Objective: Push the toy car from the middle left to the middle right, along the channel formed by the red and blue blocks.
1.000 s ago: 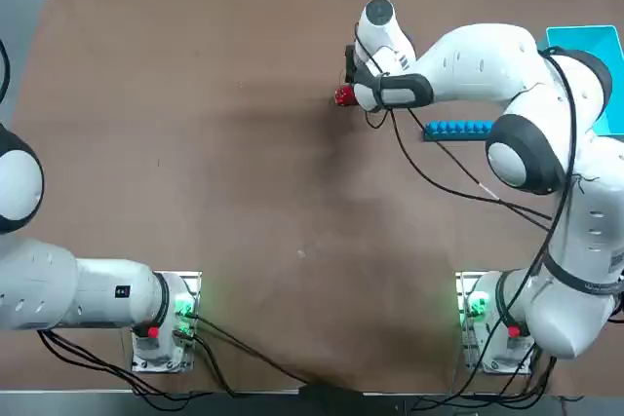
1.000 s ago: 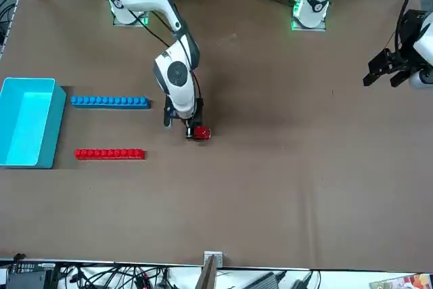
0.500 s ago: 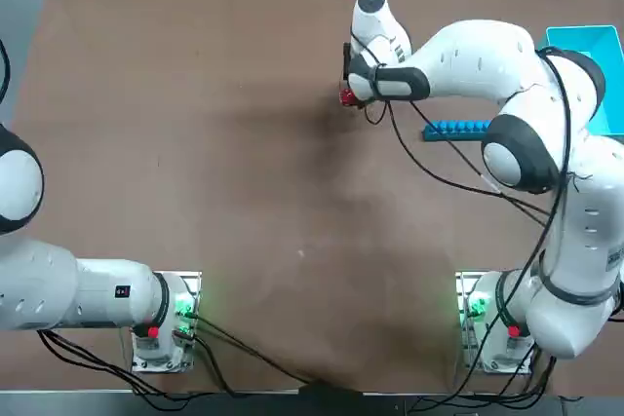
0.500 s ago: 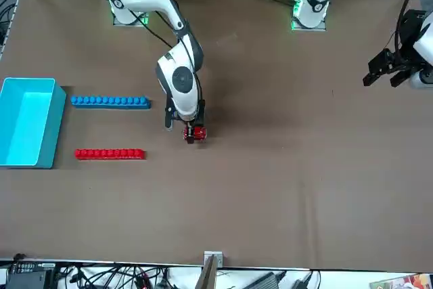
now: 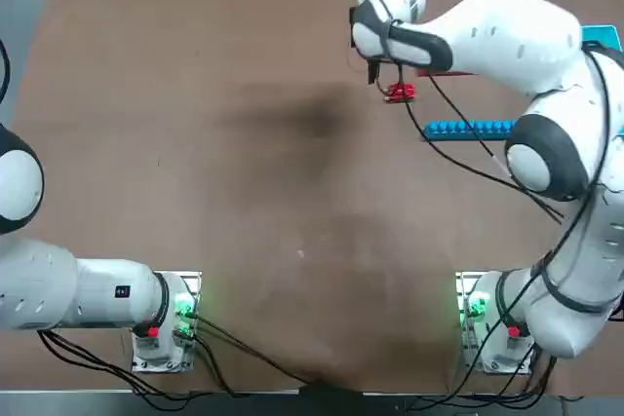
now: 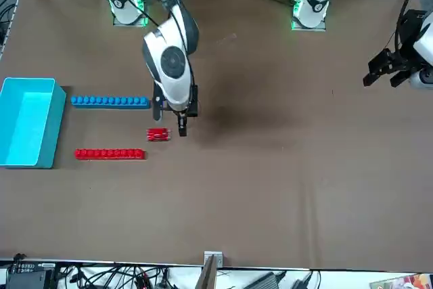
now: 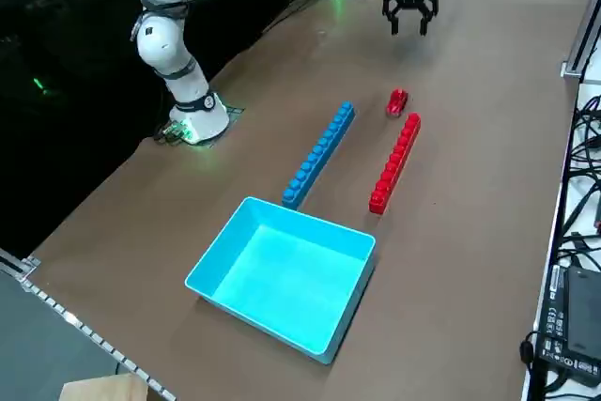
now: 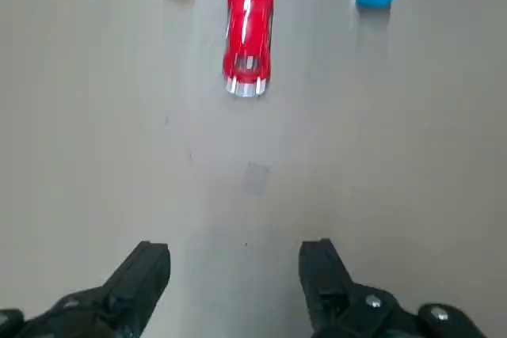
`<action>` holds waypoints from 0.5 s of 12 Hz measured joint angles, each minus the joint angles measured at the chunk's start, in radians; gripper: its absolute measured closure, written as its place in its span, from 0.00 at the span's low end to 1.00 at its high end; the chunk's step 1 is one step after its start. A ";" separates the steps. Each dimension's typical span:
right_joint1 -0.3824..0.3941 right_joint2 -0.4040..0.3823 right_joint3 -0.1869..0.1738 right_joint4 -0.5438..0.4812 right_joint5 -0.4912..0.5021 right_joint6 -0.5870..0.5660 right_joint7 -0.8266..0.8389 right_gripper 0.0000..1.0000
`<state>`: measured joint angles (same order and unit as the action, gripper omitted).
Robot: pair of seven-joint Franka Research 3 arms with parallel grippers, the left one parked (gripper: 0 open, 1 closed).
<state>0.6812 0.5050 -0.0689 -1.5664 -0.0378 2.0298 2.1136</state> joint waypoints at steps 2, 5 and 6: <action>-0.018 -0.045 -0.002 0.000 0.000 -0.052 -0.056 0.00; -0.050 -0.094 -0.003 0.001 0.000 -0.101 -0.139 0.00; -0.064 -0.112 -0.004 0.002 -0.001 -0.119 -0.177 0.00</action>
<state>0.6167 0.3928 -0.0727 -1.5646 -0.0388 1.9106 1.9362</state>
